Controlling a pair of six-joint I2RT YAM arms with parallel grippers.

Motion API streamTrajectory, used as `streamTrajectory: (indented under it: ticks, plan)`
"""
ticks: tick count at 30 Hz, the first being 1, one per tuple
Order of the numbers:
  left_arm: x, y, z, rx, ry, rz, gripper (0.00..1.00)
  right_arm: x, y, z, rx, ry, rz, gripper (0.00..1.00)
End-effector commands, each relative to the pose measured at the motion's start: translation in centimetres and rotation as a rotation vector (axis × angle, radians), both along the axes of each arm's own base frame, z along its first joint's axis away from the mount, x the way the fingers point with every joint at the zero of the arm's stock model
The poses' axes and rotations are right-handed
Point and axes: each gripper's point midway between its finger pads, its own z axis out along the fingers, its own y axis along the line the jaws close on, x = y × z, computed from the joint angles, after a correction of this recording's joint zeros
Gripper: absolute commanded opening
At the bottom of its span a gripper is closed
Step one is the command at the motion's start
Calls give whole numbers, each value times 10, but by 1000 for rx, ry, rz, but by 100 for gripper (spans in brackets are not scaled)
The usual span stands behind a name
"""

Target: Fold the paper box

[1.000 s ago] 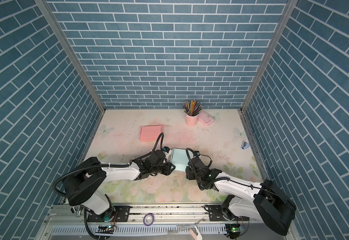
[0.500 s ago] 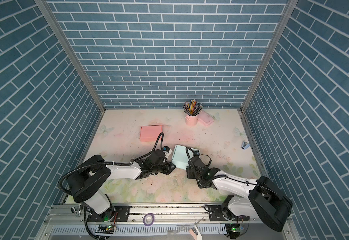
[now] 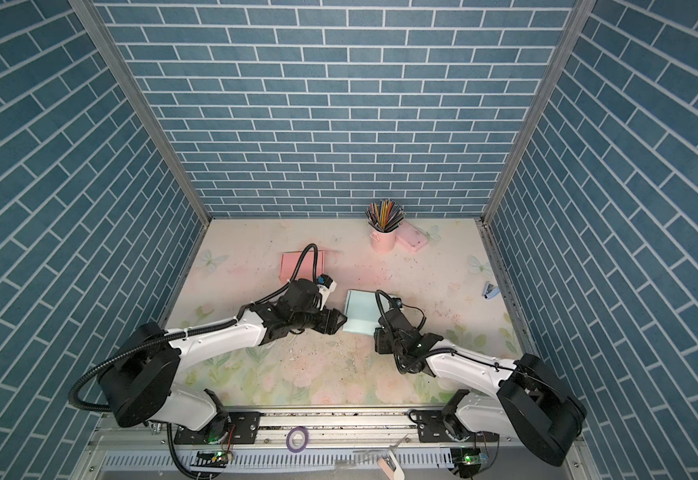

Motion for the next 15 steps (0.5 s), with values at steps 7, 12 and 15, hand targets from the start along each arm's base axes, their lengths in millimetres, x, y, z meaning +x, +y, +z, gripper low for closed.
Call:
streamTrajectory:
  ticks: [7,12,15]
  plan:
    - [74,-43,-17,103,-106,-101,77,6,1,4,0,-18,12,61]
    - [102,-62,-36,142,-122,-123,78,9,3,3,1,-16,15,61]
    - [110,-64,-46,165,-117,-126,79,13,3,2,1,-16,16,61]
